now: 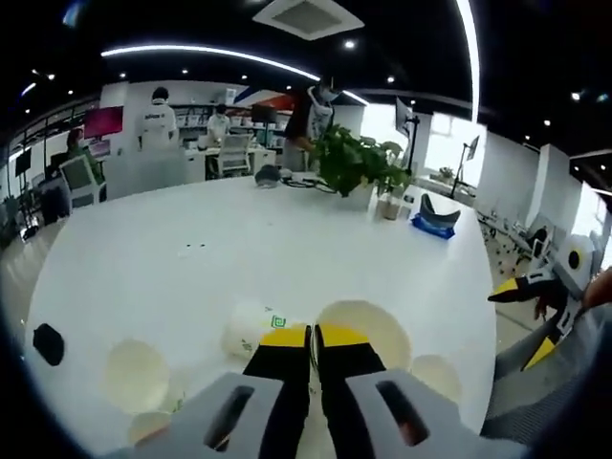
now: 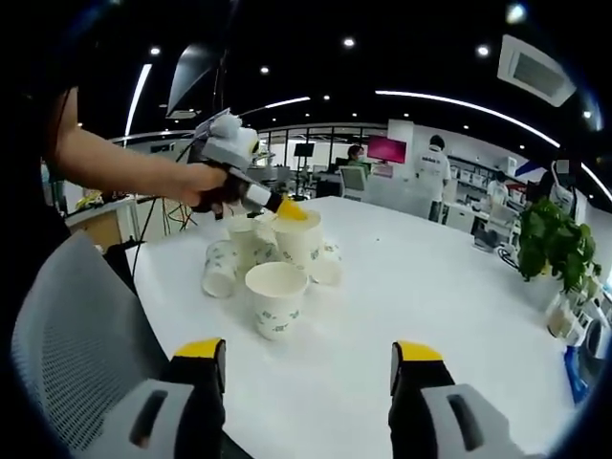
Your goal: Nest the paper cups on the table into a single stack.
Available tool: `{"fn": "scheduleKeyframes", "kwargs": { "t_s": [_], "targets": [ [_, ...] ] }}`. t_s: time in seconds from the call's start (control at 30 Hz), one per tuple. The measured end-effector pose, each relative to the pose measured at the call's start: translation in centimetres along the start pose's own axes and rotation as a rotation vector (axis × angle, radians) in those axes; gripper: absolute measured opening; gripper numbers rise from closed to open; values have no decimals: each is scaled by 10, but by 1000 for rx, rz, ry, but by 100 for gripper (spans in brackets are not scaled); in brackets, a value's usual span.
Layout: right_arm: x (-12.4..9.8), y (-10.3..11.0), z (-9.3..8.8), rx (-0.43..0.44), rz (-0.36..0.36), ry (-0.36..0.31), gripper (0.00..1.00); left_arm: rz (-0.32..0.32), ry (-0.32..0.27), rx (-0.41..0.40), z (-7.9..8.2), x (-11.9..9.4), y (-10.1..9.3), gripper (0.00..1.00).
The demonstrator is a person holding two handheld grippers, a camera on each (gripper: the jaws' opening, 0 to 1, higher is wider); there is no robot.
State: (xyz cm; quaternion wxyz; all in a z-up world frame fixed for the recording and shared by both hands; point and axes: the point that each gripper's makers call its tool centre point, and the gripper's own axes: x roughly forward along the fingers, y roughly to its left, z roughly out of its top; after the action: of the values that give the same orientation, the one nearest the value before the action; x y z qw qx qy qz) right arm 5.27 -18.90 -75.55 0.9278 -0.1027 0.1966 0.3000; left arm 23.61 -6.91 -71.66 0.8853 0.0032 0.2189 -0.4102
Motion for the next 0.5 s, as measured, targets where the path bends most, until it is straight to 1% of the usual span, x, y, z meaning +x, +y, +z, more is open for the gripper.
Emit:
{"fn": "scheduleKeyframes", "kwargs": {
  "t_s": [0.07, 0.27, 0.4, 0.5],
  "targets": [
    [0, 0, 0, 3, 1, -1, 70, -10, -6, -19, 7, -4, -4, 0],
    [0, -1, 2, 12, 2, -10, 71, -29, -21, -24, 20, -14, -10, 0],
    [0, 0, 3, 14, 3, -16, 71, -56, -29, -44, 30, -24, -17, 0],
    [-1, 0, 4, 13, 2, -20, 71, -74, -36, -42, 35, -29, -22, 0]
  ]
}}
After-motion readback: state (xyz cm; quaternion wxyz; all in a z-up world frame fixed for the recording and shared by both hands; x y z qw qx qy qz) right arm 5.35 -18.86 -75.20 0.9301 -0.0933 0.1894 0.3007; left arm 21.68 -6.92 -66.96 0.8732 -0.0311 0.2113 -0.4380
